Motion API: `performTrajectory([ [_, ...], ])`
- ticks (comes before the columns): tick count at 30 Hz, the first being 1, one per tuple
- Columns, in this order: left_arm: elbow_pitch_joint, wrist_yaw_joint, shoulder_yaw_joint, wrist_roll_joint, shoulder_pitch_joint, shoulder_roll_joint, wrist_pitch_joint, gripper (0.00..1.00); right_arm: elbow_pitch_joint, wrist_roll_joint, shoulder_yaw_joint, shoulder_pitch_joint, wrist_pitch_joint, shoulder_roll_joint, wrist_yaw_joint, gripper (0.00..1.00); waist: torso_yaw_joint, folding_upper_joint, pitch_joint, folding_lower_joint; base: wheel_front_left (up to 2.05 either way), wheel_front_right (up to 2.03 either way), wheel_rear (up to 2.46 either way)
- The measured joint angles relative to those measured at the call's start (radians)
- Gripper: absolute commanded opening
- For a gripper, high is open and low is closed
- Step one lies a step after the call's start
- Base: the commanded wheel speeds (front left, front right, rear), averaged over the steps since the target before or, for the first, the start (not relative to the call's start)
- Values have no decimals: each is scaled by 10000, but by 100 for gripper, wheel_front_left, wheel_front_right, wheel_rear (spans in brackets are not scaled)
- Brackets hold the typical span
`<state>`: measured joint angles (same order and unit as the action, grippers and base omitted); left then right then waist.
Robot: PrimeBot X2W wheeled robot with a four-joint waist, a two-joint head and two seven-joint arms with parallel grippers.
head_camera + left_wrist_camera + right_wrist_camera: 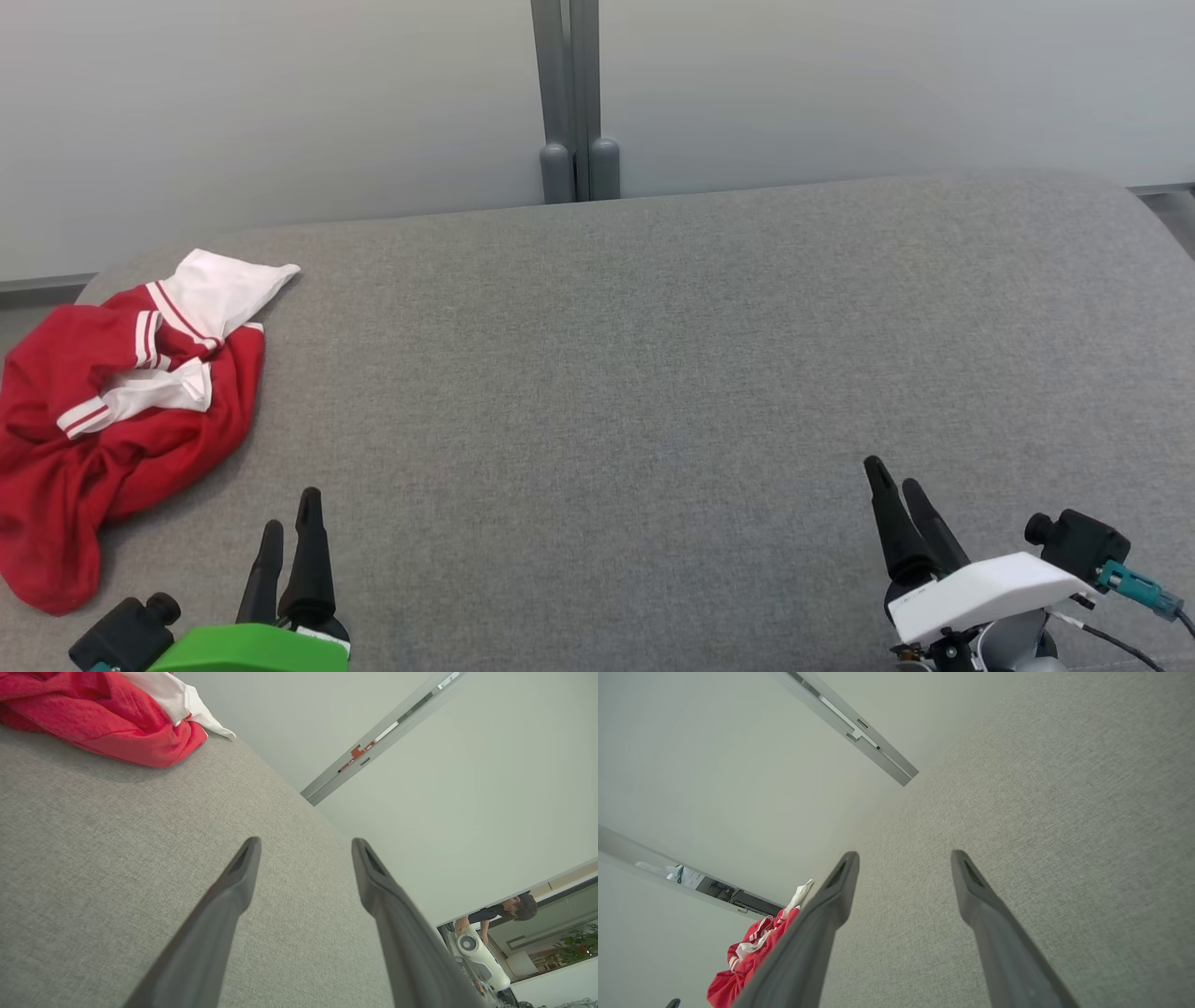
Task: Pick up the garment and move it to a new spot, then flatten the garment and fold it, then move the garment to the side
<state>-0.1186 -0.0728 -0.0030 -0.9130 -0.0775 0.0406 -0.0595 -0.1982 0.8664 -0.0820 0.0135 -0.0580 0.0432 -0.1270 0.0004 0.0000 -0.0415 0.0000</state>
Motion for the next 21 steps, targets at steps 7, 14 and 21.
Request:
performTrajectory([
  [7,374,318,-307,1127,-199,8,-224,100,238,-842,-90,262,-232,4,-2,100,50,0,-150,0,0,0,0],
  [14,474,387,-612,1971,-400,13,-437,100,412,-1728,-351,436,-426,4,-2,100,90,0,-230,0,0,0,0],
  [21,531,568,-830,2880,-515,17,-650,100,529,-2416,-445,535,-642,10,-2,100,111,0,-250,0,0,0,0],
])
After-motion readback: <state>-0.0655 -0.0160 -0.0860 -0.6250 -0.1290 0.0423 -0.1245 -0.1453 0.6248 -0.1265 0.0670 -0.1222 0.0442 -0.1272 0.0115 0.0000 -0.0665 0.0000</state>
